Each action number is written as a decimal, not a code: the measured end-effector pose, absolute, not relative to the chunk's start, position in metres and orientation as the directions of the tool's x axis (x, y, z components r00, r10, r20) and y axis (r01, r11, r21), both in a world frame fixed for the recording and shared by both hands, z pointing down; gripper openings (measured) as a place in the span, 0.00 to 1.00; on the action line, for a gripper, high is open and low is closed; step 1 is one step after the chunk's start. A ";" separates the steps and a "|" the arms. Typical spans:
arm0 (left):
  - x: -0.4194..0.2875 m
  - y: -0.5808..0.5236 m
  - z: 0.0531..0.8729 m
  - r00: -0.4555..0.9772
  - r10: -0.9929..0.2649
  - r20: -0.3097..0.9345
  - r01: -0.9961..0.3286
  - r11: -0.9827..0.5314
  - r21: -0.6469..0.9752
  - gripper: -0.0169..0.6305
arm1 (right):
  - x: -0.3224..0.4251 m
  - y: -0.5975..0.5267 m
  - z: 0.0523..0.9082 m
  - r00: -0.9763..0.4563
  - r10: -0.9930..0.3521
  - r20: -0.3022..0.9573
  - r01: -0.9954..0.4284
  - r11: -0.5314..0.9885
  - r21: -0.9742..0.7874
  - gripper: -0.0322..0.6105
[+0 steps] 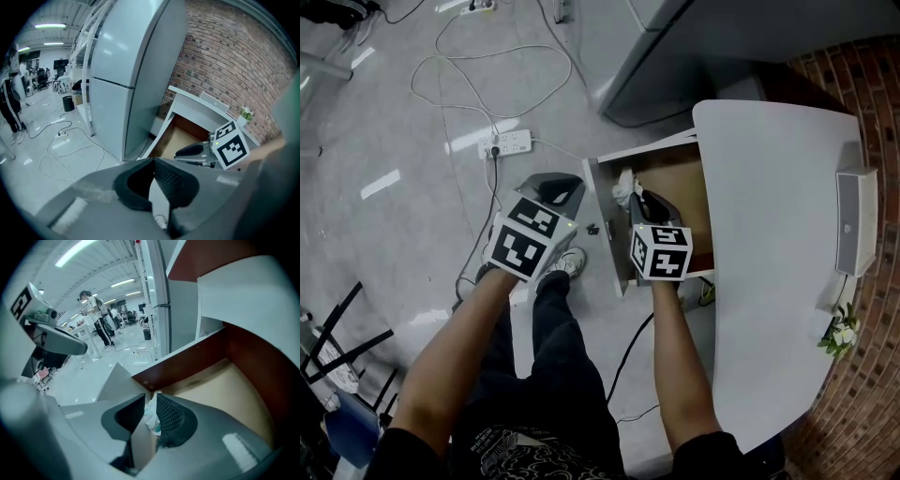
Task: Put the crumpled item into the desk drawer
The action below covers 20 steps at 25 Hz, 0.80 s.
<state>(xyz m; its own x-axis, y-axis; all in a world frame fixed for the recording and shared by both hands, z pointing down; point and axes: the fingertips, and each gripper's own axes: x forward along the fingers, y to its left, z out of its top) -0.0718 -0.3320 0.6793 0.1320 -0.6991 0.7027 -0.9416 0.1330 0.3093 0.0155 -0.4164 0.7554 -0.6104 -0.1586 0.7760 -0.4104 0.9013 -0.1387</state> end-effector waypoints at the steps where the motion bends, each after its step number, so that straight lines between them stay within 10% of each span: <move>1: -0.074 -0.331 0.677 0.129 -0.698 0.704 -0.942 0.135 0.306 0.03 | 0.015 -0.416 0.752 -0.612 -0.160 0.775 -0.412 0.900 -0.140 0.17; 20: -0.123 -0.340 0.562 0.019 -0.771 0.637 -0.955 0.174 0.239 0.03 | -0.034 -0.404 0.636 -0.697 -0.173 0.696 -0.377 0.914 -0.151 0.16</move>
